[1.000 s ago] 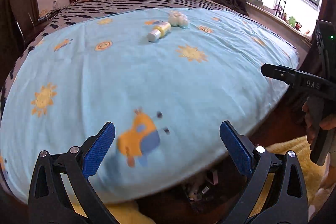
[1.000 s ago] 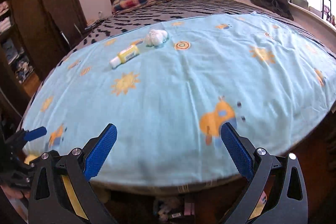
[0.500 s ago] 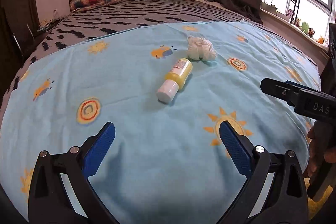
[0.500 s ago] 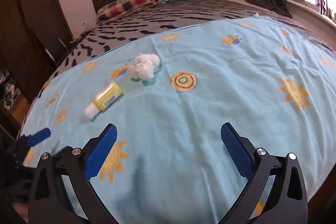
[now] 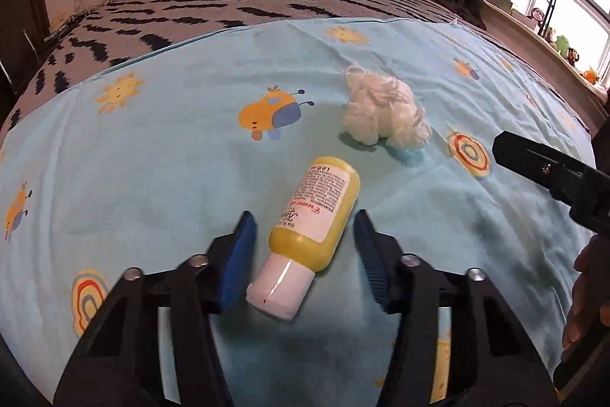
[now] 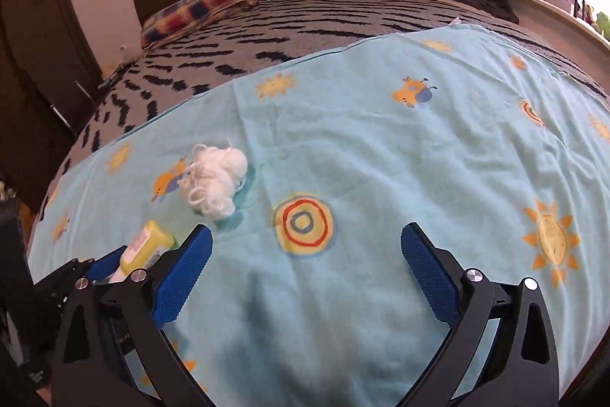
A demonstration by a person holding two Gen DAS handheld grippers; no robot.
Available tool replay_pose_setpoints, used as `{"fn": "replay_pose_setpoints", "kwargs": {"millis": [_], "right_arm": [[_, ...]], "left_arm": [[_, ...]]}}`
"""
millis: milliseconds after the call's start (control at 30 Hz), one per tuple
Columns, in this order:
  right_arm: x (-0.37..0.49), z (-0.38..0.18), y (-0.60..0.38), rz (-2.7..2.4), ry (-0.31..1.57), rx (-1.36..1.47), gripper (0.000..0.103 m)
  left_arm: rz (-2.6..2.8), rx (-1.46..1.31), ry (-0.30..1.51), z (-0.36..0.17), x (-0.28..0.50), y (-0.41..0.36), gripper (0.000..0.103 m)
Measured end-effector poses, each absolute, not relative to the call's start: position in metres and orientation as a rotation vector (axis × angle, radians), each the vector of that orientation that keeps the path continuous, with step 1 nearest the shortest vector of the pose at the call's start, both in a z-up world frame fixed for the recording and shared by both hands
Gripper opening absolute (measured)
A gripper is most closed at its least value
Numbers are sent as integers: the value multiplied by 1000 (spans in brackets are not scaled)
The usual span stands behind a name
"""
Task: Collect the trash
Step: 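Grasp the yellow bottle with the left tool while the right tool grasps the white yarn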
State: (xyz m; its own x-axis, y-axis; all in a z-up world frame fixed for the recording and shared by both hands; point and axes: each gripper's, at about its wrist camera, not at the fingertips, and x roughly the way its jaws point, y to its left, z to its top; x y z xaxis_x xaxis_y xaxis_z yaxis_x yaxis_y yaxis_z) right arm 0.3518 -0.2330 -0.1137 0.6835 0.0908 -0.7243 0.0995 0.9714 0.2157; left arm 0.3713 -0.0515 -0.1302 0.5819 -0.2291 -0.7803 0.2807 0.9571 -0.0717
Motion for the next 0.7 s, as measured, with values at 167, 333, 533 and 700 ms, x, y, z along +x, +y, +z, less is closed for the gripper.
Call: {"fn": "replay_pose_setpoints", "kwargs": {"millis": [167, 333, 533, 700], "right_arm": [[364, -116, -219, 30, 817, 244, 99], [381, -116, -195, 52, 820, 216, 99], [402, -120, -180, 47, 840, 268, 99], [417, -124, -160, 61, 841, 226, 88]], "left_arm": [[-273, 86, 878, -126, 367, -46, 33], [-223, 94, 864, -117, 354, -18, 30], [-191, 105, 857, -112, 342, 15, 30], [-193, 87, 852, -109, 338, 32, 30]]}}
